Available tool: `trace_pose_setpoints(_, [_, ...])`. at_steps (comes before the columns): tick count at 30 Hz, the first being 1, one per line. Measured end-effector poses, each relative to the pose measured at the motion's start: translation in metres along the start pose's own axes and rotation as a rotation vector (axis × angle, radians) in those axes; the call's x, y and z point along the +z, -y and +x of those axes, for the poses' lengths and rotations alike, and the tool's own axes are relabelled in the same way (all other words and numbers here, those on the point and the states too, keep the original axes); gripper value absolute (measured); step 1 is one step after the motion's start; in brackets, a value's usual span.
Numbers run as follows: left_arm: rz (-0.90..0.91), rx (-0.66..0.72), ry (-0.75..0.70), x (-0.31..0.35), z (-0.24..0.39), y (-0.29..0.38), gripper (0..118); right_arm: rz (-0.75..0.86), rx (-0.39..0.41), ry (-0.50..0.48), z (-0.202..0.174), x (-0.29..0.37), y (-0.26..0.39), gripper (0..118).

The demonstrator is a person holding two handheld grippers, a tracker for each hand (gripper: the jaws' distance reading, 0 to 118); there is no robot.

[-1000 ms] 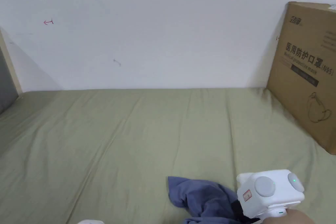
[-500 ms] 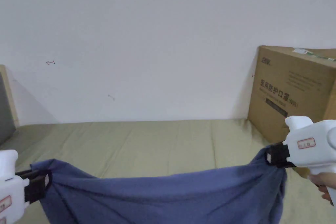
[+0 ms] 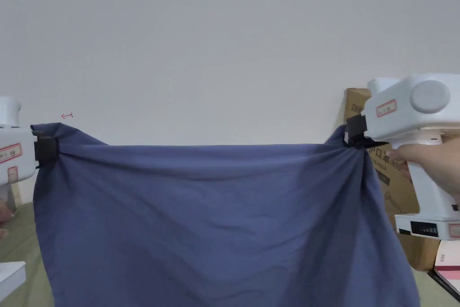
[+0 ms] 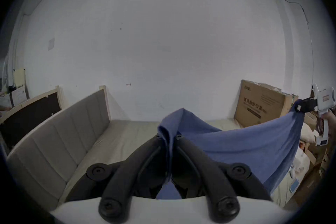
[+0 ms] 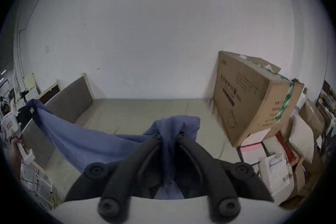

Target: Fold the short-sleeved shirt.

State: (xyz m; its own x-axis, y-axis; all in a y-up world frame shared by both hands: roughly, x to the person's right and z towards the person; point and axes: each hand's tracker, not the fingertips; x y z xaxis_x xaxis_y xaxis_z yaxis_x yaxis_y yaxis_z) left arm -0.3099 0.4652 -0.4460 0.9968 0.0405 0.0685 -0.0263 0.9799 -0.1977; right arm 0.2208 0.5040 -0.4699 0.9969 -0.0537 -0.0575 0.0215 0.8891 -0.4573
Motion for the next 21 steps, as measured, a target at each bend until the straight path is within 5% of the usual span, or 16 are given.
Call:
trace_pose_setpoints(13, [0.101,0.046,-0.141,-0.082,-0.013,-0.01,3,0.179,0.079,0.062,-0.037,-0.1,-0.037,7])
trace_pose_setpoints(21, [-0.205,0.037,-0.046,-0.085,-0.001,0.141,3,-0.118,-0.061,0.119,-0.018,-0.171,0.137,7])
